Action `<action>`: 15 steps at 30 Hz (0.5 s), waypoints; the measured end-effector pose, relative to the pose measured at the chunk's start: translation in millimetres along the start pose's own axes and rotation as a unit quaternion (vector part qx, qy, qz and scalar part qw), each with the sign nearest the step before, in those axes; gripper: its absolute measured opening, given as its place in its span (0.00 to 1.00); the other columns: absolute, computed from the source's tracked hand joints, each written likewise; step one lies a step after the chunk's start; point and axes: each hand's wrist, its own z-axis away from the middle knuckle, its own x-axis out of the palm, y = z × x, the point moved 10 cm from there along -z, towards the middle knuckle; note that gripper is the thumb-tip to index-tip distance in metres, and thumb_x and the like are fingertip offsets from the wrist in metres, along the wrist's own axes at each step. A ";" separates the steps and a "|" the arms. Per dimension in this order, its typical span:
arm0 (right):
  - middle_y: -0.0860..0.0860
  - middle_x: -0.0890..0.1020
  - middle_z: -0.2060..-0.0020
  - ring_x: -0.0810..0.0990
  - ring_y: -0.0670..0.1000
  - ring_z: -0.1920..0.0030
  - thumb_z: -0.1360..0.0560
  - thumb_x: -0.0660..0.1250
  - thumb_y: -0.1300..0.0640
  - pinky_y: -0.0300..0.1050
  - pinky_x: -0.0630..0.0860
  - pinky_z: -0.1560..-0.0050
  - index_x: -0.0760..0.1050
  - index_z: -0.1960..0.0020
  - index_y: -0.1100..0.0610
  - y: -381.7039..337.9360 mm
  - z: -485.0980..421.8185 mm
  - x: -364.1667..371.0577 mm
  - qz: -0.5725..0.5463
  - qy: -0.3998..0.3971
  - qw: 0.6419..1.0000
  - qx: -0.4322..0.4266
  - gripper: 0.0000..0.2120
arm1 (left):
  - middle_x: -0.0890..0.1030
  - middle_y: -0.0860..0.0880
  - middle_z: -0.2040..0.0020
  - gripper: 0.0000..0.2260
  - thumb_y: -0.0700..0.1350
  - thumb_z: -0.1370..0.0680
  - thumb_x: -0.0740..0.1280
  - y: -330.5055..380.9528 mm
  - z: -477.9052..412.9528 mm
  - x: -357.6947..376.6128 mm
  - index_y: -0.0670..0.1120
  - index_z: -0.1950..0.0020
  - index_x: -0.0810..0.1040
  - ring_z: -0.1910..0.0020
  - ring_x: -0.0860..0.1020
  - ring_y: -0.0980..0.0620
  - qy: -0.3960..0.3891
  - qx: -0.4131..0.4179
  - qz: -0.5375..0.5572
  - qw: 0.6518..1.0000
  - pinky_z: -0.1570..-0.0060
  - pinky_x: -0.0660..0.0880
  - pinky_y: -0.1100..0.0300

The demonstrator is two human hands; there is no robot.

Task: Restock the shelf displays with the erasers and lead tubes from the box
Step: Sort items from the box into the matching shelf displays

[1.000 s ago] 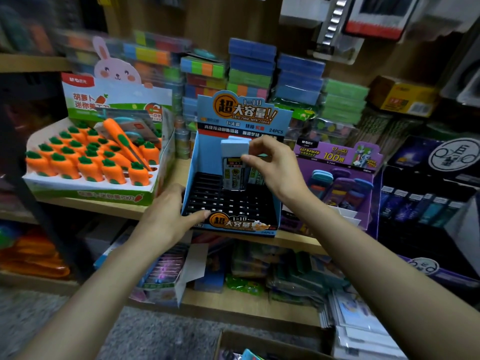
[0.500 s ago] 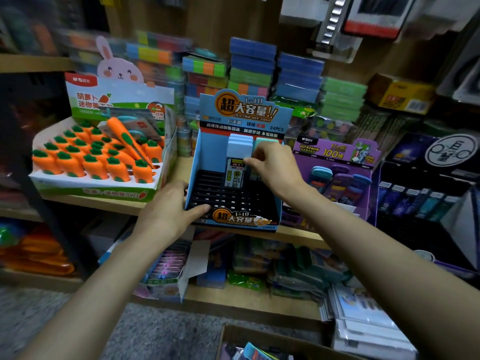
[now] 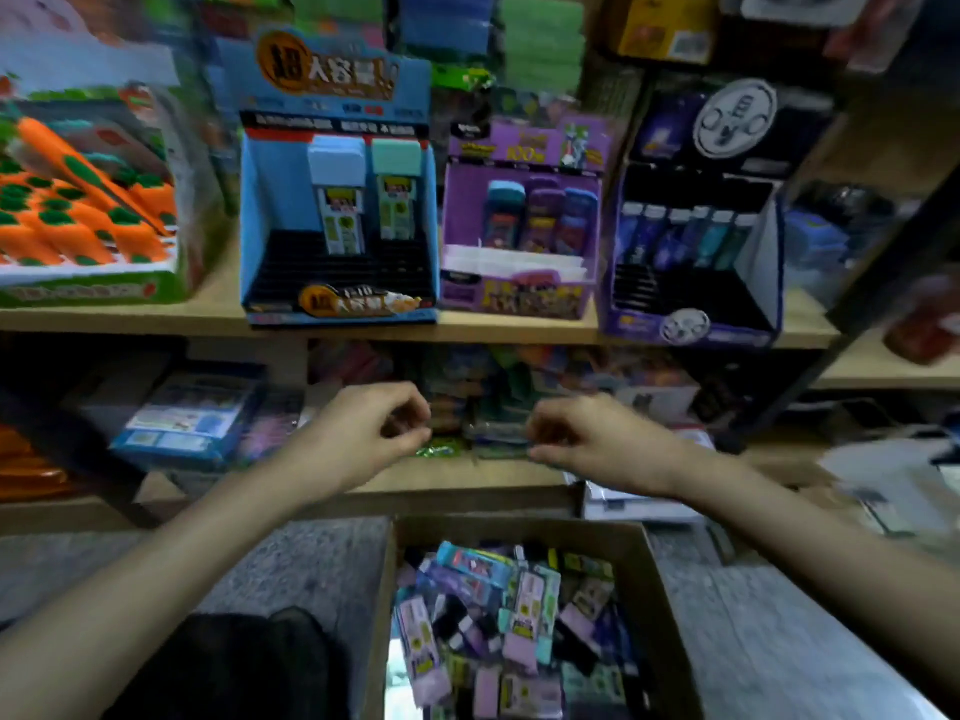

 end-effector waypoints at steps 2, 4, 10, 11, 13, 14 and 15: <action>0.52 0.80 0.56 0.77 0.50 0.55 0.23 0.65 0.52 0.44 0.70 0.55 0.74 0.50 0.56 36.3 22.9 41.7 -0.004 -0.049 0.998 0.046 0.07 | 0.80 0.51 0.55 0.04 0.45 0.24 0.68 -13.1 2.9 54.7 0.46 0.52 0.77 0.56 0.78 0.57 -0.080 -0.023 -0.018 0.996 0.54 0.75 0.62; 0.51 0.77 0.60 0.74 0.52 0.57 0.23 0.65 0.53 0.44 0.65 0.60 0.72 0.53 0.55 73.3 43.2 80.9 -0.013 -0.081 0.992 0.095 0.06 | 0.80 0.49 0.54 0.05 0.45 0.24 0.68 -32.6 9.4 107.5 0.44 0.51 0.77 0.54 0.78 0.52 -0.146 -0.049 -0.034 0.988 0.51 0.75 0.55; 0.56 0.77 0.59 0.76 0.52 0.55 0.22 0.61 0.58 0.44 0.67 0.58 0.71 0.64 0.52 171.3 98.0 188.9 -0.123 -0.109 0.950 0.266 0.11 | 0.75 0.45 0.62 0.12 0.36 0.26 0.68 -101.2 48.5 233.1 0.49 0.63 0.69 0.60 0.73 0.49 -0.199 -0.195 0.064 0.958 0.60 0.68 0.58; 0.56 0.77 0.59 0.76 0.51 0.56 0.22 0.61 0.58 0.44 0.66 0.59 0.70 0.65 0.51 183.5 107.8 206.1 -0.147 -0.101 0.939 0.295 0.13 | 0.74 0.44 0.63 0.13 0.36 0.25 0.68 -112.1 58.6 250.5 0.49 0.64 0.68 0.61 0.72 0.48 -0.194 -0.225 0.078 0.952 0.59 0.68 0.57; 0.59 0.80 0.56 0.78 0.54 0.54 0.22 0.61 0.58 0.45 0.67 0.59 0.76 0.59 0.59 204.4 128.7 245.4 -0.193 -0.091 0.908 0.360 0.10 | 0.73 0.42 0.63 0.10 0.38 0.25 0.68 -130.4 82.0 280.1 0.45 0.62 0.69 0.62 0.73 0.46 -0.176 -0.281 0.085 0.940 0.58 0.70 0.50; 0.61 0.81 0.54 0.79 0.54 0.54 0.22 0.62 0.58 0.47 0.70 0.57 0.78 0.55 0.63 210.5 137.8 267.0 -0.219 -0.090 0.893 0.384 0.10 | 0.74 0.41 0.62 0.08 0.40 0.25 0.69 -137.7 95.6 292.9 0.42 0.59 0.70 0.61 0.74 0.43 -0.166 -0.307 0.088 0.933 0.57 0.71 0.48; 0.62 0.82 0.54 0.79 0.54 0.54 0.23 0.64 0.59 0.49 0.73 0.54 0.78 0.53 0.65 213.2 145.2 287.9 -0.242 -0.091 0.880 0.397 0.09 | 0.75 0.40 0.59 0.07 0.42 0.25 0.69 -142.7 108.7 304.4 0.41 0.55 0.72 0.59 0.76 0.41 -0.160 -0.326 0.094 0.927 0.57 0.72 0.49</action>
